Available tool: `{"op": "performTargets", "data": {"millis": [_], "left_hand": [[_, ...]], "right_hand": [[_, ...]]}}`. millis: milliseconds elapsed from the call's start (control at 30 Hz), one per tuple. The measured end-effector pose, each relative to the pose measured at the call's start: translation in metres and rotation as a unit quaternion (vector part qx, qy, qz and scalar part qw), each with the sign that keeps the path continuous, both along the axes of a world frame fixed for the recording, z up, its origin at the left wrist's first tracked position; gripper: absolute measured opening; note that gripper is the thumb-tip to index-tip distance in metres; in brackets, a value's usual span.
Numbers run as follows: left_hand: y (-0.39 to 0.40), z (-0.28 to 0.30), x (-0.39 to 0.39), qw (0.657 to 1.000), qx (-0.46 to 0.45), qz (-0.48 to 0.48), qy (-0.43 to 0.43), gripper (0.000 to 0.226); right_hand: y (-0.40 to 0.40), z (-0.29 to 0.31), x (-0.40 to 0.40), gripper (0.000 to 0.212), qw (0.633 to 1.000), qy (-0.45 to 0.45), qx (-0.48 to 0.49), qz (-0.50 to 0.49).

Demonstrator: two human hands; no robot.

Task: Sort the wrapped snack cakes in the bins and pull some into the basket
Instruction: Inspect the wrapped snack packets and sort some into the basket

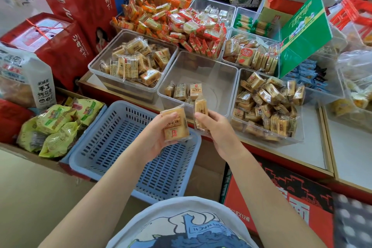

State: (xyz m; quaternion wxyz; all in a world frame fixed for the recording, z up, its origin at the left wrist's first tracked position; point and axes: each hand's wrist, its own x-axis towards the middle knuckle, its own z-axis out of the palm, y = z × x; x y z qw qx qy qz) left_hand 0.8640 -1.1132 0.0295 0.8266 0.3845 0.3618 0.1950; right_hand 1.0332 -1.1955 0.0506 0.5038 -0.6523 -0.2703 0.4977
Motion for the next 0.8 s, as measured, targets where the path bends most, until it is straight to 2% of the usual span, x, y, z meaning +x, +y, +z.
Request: {"op": "performTargets", "data": {"millis": [67,200,300,433,633,700,800], "left_hand": [[-0.002,0.002,0.004,1.000,-0.003,0.000,0.010,0.055],[-0.003,-0.003,0.009,0.999,-0.035,0.021,0.025,0.045],[0.000,-0.006,0.009,0.994,-0.094,0.035,-0.042,0.041],[0.003,-0.005,0.013,0.987,-0.140,0.043,-0.063,0.050],[0.006,-0.006,0.014,0.993,-0.104,0.045,-0.019,0.055],[0.006,-0.004,0.013,0.998,-0.060,0.029,-0.016,0.047],[0.009,-0.006,0.014,0.998,-0.028,0.055,-0.031,0.040]], "right_hand": [[0.001,0.003,-0.001,0.024,0.999,0.037,-0.002,-0.008],[0.000,0.006,-0.001,0.026,0.992,0.124,-0.006,-0.024],[-0.002,0.007,0.000,0.030,0.991,0.135,-0.007,-0.005],[0.000,0.003,0.002,0.033,0.992,0.122,-0.010,0.005],[0.000,-0.002,0.002,0.035,0.992,0.113,-0.044,-0.012],[0.001,-0.003,0.001,0.033,0.992,0.117,-0.044,-0.010],[0.002,-0.005,0.000,0.025,0.990,0.122,-0.058,-0.035]]}}
